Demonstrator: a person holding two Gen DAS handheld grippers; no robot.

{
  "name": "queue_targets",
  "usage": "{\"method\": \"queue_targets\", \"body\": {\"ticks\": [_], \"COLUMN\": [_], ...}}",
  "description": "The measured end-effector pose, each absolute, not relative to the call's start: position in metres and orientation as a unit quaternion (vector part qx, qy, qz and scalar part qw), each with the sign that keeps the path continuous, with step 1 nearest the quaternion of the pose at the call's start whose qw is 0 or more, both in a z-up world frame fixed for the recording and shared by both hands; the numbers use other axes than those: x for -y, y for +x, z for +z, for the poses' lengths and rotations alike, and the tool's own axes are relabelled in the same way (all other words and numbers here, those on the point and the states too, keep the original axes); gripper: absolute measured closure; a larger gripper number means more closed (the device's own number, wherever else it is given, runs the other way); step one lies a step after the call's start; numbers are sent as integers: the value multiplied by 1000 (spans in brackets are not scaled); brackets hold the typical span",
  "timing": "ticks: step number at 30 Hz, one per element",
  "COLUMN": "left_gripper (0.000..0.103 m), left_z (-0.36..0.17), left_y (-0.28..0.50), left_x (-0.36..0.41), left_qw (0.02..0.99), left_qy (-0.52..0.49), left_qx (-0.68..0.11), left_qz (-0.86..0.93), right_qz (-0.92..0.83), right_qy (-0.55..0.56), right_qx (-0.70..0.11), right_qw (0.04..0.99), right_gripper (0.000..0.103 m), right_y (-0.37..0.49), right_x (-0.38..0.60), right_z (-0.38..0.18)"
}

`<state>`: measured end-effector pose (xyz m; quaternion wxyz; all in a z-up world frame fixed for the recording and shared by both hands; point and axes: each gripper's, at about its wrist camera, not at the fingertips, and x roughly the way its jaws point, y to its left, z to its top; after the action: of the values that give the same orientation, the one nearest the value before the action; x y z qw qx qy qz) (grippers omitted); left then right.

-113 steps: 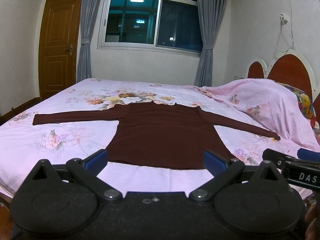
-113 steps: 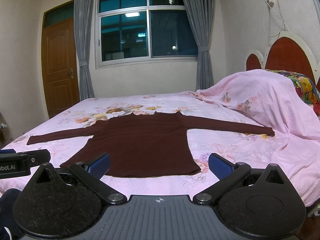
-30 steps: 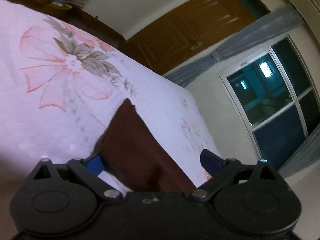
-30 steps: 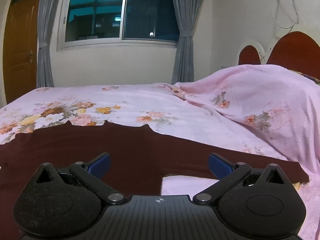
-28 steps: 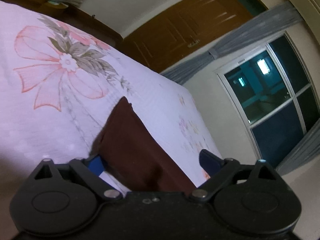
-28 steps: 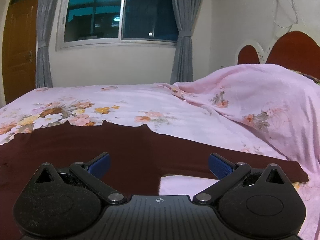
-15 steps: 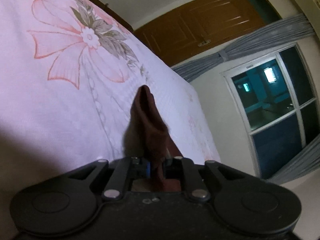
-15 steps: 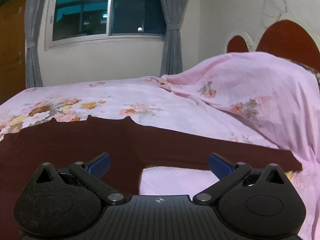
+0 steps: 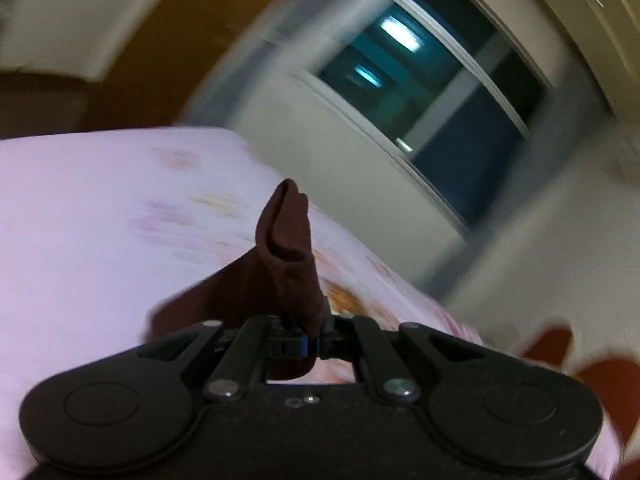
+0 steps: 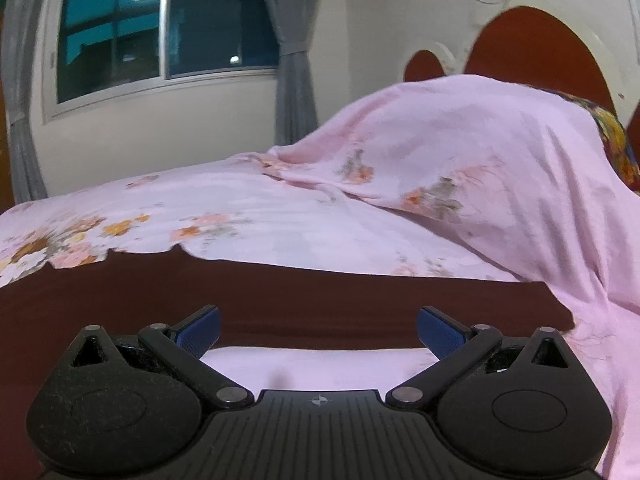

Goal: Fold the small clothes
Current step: 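Carry the held sleeve across the sweater body and open the left tool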

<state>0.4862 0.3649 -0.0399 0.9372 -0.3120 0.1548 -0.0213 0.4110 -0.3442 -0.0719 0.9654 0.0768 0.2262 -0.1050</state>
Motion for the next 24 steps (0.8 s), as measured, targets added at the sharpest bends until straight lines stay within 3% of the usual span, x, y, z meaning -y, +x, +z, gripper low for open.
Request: {"method": "queue_targets", "body": {"ticks": [8, 15, 24], "left_gripper": [101, 101, 101], "left_z": [-32, -78, -101], "left_y": [599, 605, 589], "left_x": [-160, -28, 46], "left_qw": [950, 956, 948], "left_qy": [-178, -39, 29], "left_qx": [-210, -251, -251], "left_qz": [-144, -146, -194], "right_qz": [-153, -192, -207], "right_qy": [96, 112, 129], "right_qx": [-227, -227, -233], "right_qw": [957, 948, 941], "right_gripper": [0, 0, 0], "right_y": [399, 379, 361], "right_x": [415, 483, 510], "right_z": [-82, -90, -106]}}
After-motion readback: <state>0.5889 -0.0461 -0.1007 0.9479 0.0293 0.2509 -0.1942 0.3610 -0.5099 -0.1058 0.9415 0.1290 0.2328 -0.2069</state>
